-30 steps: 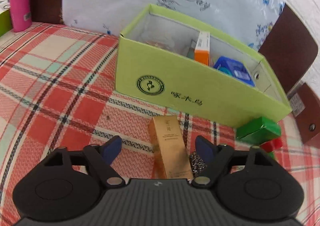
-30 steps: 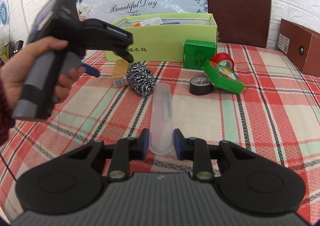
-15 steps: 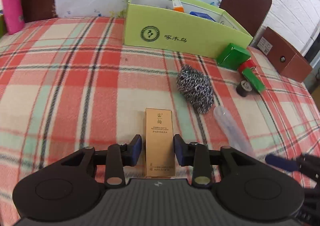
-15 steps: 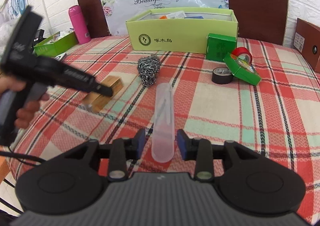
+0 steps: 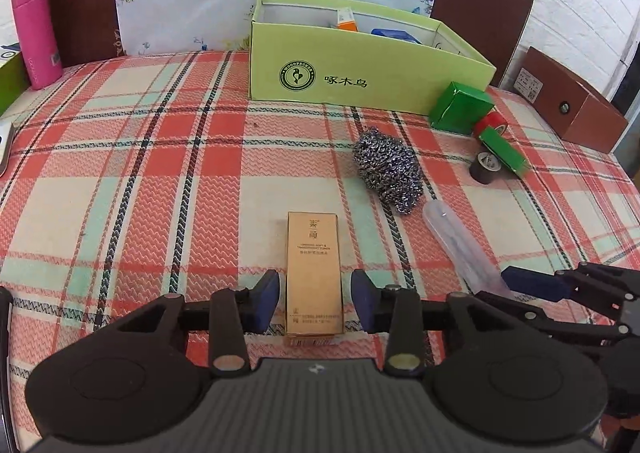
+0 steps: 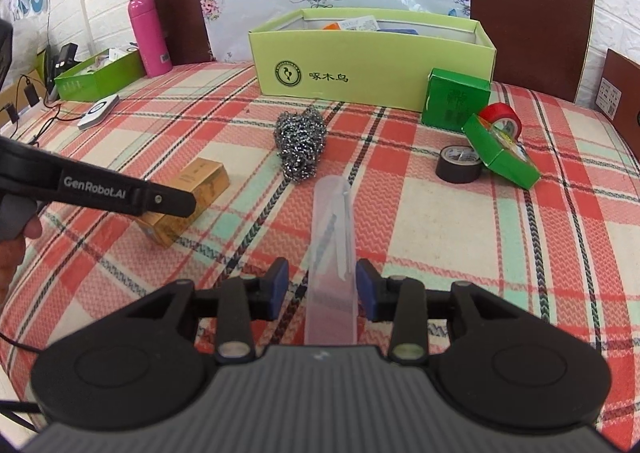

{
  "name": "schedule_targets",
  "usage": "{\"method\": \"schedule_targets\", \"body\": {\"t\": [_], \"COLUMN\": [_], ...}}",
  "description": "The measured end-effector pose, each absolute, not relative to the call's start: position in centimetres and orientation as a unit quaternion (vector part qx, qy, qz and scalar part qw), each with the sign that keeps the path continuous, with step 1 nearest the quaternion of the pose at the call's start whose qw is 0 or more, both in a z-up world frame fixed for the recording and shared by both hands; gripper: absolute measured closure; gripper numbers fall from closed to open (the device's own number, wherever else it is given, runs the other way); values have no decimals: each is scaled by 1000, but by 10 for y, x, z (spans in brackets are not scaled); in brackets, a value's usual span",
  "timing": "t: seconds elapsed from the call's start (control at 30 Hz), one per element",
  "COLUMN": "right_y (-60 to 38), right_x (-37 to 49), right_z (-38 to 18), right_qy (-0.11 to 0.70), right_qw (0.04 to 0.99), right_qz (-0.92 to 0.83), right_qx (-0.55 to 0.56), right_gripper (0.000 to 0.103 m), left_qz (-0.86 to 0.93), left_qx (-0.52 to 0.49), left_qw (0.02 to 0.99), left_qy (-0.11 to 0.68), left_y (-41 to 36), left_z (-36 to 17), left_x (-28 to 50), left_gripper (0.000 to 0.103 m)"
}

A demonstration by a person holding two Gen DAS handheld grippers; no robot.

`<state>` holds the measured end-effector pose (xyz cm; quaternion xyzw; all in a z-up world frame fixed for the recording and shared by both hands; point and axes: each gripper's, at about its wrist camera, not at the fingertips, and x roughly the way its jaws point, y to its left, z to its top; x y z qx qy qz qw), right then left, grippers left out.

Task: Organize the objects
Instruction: 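Lift the tube and gold box into the green box and release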

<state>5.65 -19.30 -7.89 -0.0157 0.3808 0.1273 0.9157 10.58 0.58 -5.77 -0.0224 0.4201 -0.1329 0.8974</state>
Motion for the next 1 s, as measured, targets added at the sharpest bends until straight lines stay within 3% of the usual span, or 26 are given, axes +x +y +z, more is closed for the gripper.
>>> {"method": "schedule_targets", "body": {"t": [0.37, 0.4, 0.47, 0.6, 1.0], "right_y": [-194, -195, -197, -201, -232], "right_x": [66, 66, 66, 64, 72], "right_z": [-86, -87, -87, -84, -6], "right_qy": [386, 384, 383, 384, 299], "right_qw": [914, 915, 916, 915, 940], "right_qz": [123, 122, 119, 123, 146], "right_qx": [-4, -3, 5, 20, 74], "right_gripper": [68, 74, 76, 77, 77], "left_qz": [-130, -132, -133, -144, -204], "left_qx": [-29, -29, -32, -47, -50], "left_qw": [893, 893, 893, 889, 912], "left_qy": [429, 430, 429, 432, 353], "left_y": [4, 4, 5, 9, -7], "left_z": [-65, -65, -65, -62, 17], "left_x": [111, 112, 112, 111, 125], "left_gripper": [57, 58, 69, 69, 69]}}
